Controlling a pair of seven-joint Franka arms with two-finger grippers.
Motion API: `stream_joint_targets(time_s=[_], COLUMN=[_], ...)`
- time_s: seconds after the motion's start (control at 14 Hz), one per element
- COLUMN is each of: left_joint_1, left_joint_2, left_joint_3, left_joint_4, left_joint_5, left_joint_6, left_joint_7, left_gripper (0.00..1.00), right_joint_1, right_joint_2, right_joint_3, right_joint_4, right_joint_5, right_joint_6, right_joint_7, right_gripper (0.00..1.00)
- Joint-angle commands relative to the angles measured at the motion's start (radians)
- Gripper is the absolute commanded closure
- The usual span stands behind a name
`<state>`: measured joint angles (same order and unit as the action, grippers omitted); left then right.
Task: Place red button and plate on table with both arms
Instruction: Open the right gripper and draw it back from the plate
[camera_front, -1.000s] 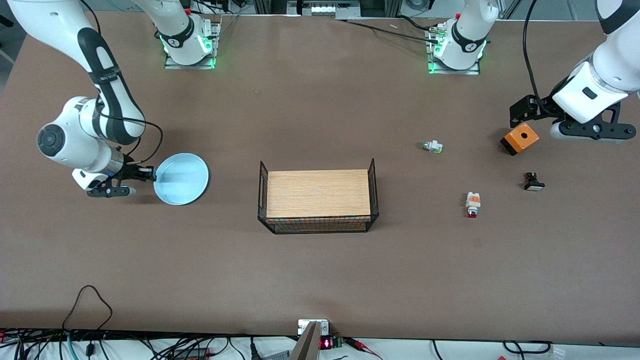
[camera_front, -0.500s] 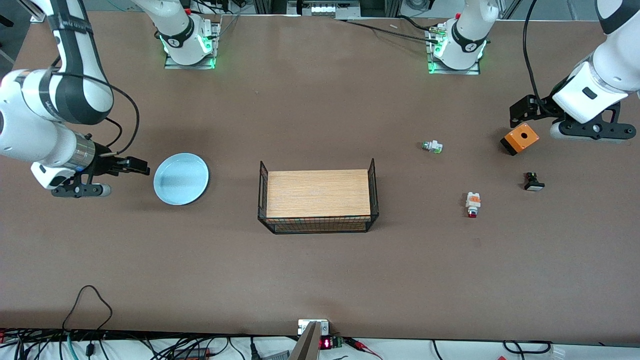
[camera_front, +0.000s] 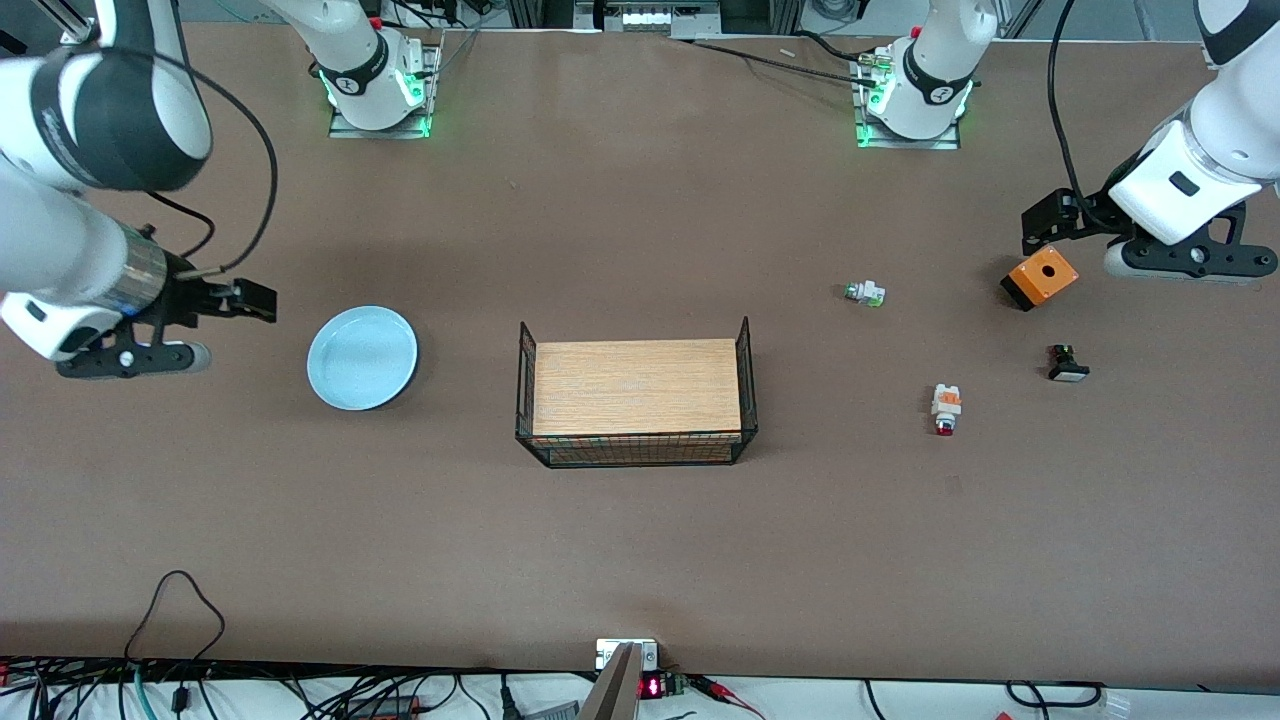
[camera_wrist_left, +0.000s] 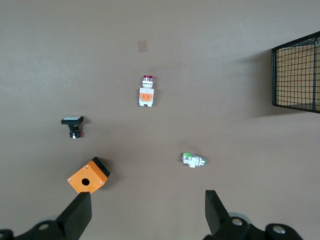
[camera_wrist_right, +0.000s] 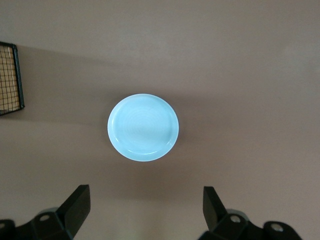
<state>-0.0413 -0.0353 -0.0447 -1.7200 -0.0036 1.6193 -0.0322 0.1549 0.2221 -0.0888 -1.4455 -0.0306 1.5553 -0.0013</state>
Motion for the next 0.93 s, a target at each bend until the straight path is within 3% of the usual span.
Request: stream_joint_targets(time_s=[0.0, 0.29, 0.86], left_joint_1=[0.001, 0.001, 0.001], left_joint_2=[-0.005, -0.005, -0.005], left_joint_3=[-0.001, -0.001, -0.001], left_joint_4=[0.017, 0.017, 0.017], left_joint_5=[0.017, 0.017, 0.017], left_joint_6=[-0.024, -0.024, -0.025], left_joint_7=[-0.003, -0.003, -0.003], left_gripper=[0.0, 0.0, 0.0], right_joint_1=[-0.055, -0.071, -0.081], right_joint_2=[-0.024, -0.105, -0.156], right_joint_3=[-0.011, -0.012, -0.014], right_joint_4=[-0.002, -0.156, -0.17], right_joint_5=[-0.006, -0.002, 0.02], right_joint_6=[-0.034, 0.06, 0.028], right_joint_7=[0.0, -0.005, -0.019], right_gripper=[0.0, 0.0, 0.0])
